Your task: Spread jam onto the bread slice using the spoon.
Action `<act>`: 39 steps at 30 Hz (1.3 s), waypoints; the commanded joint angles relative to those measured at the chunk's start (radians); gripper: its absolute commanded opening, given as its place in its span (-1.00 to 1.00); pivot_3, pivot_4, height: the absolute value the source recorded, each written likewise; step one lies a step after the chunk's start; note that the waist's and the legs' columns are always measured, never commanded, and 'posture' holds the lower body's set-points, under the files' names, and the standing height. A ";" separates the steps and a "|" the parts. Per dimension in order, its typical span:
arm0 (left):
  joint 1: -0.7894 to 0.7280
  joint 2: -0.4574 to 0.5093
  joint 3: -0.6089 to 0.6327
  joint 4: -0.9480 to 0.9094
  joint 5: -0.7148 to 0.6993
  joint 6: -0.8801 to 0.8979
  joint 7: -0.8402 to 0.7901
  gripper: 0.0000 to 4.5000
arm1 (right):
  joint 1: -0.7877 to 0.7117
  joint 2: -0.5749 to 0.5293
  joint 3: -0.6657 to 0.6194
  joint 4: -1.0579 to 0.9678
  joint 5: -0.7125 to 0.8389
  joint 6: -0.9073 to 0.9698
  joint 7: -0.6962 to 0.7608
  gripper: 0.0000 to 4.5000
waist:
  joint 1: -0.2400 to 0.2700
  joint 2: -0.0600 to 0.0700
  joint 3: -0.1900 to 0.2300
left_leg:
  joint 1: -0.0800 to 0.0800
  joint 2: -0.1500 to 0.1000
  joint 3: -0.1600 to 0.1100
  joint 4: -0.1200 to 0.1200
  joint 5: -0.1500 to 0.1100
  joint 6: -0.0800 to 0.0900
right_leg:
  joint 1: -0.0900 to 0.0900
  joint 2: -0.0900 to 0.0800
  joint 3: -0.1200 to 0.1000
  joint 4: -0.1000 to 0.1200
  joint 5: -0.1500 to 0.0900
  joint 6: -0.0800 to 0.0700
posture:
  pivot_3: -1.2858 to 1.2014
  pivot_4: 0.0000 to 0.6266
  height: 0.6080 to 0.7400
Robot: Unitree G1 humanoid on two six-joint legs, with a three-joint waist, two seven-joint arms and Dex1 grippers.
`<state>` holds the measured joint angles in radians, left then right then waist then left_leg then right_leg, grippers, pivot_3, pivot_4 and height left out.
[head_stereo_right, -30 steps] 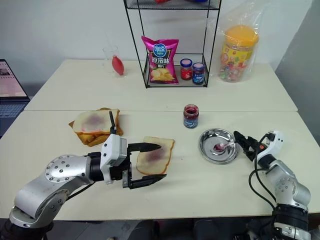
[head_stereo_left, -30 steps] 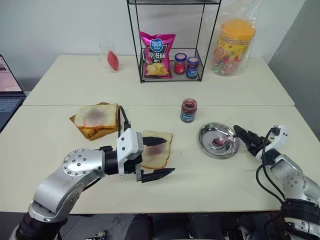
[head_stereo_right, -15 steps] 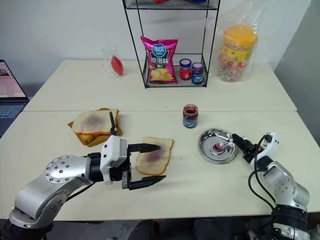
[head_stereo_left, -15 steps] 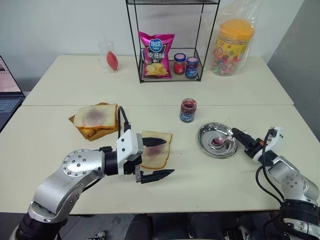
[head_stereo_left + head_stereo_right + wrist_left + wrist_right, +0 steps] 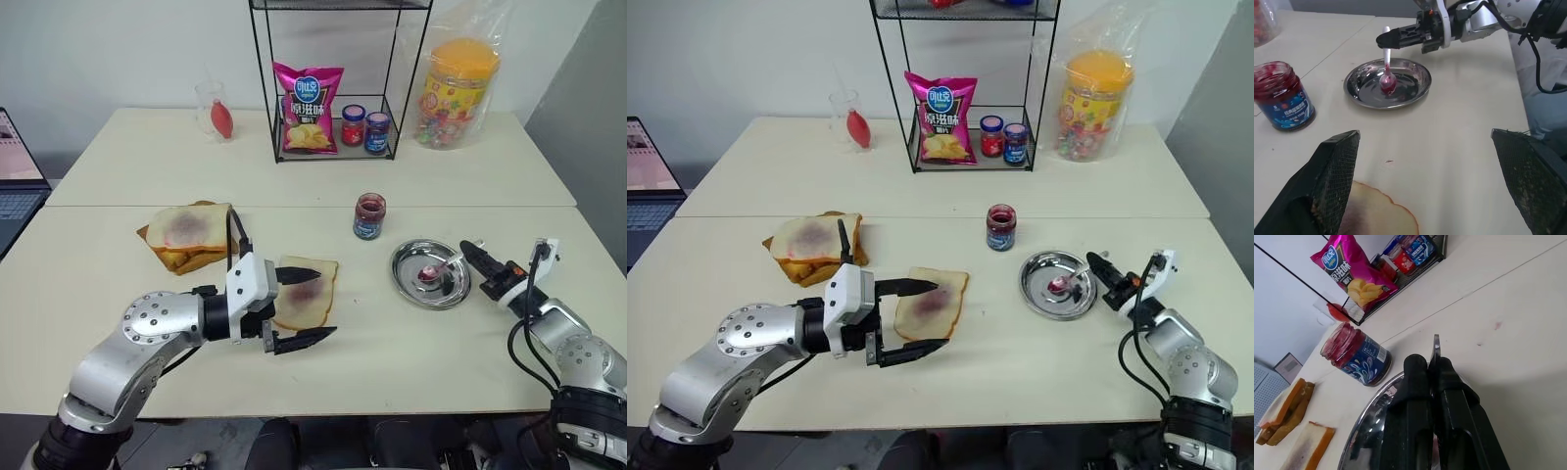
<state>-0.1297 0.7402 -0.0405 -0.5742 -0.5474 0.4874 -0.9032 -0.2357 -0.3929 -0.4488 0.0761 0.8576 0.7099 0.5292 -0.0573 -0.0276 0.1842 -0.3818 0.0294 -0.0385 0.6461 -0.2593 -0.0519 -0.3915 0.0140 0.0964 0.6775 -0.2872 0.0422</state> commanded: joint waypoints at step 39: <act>-0.057 -0.109 0.142 0.011 -0.015 0.041 0.207 1.00 | -0.566 -0.026 0.524 0.123 -0.559 -0.515 0.215 -0.99 | 0.003 0.001 0.001 | -0.016 0.000 -0.002 0.001 0.000 0.000 | -0.016 -0.001 -0.003 0.003 0.004 -0.005 | 0.03 -0.52 1.00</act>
<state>-0.1874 0.6217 0.0821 -0.5282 -0.5510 0.5356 -0.6951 -0.7898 -0.4141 0.0662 0.1956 0.3423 0.2640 0.7282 -0.0547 -0.0262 0.1851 -0.3982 0.0295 -0.0404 0.6472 -0.2592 -0.0521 -0.4080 0.0126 0.0935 0.6805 -0.2831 0.0375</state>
